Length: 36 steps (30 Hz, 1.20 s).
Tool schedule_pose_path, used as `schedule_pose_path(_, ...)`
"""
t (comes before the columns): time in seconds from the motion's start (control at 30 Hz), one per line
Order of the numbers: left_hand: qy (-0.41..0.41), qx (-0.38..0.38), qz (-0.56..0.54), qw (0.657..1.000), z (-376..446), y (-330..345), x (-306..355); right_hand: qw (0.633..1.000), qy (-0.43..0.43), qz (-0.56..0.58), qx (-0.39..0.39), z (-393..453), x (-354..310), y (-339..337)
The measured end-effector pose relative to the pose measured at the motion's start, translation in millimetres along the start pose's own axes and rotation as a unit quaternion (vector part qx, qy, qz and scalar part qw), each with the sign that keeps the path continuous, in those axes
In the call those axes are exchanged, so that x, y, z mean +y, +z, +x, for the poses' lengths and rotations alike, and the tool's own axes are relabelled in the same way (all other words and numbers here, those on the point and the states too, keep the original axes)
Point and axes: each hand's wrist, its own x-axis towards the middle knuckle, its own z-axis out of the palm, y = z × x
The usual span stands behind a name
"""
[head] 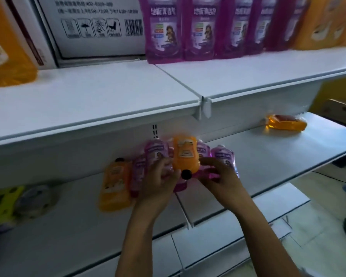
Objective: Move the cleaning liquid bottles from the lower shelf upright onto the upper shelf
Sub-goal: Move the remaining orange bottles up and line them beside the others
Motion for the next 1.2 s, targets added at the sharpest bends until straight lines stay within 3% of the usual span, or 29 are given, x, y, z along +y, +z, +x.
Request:
schedule_pose_path(0.1, -0.009, -0.014, 0.015, 1.0, 10, 26, -6, 1.0, 0.0, 0.008, -0.004, 29, 17, -6)
schedule_pose_path(0.23, 0.02, 0.012, -0.051, 0.998, 19, 48, -2, 0.996, 0.016, 0.078, -0.039, 76, 19, -10)
schedule_pose_path(0.47, 0.051, 0.064, 0.067, 0.994, 30, 81, 0, 0.984, -0.005, -0.138, -0.108, 165, 11, 17)
schedule_pose_path(0.6, 0.026, 0.074, 0.137, 0.987, 29, 99, -9, 0.972, -0.002, -0.179, -0.151, 187, 14, 27)
schedule_pose_path(0.83, 0.005, 0.082, 0.212, 0.974, 37, 99, -18, 0.931, -0.073, -0.332, -0.133, 163, 32, 3)
schedule_pose_path(1.03, -0.003, 0.113, 0.28, 0.953, 47, 106, -14, 0.954, -0.028, -0.274, -0.12, 124, 47, -42)
schedule_pose_path(1.2, -0.025, 0.077, 0.296, 0.952, 55, 107, -17, 0.966, -0.024, -0.245, -0.073, 92, 53, -58)
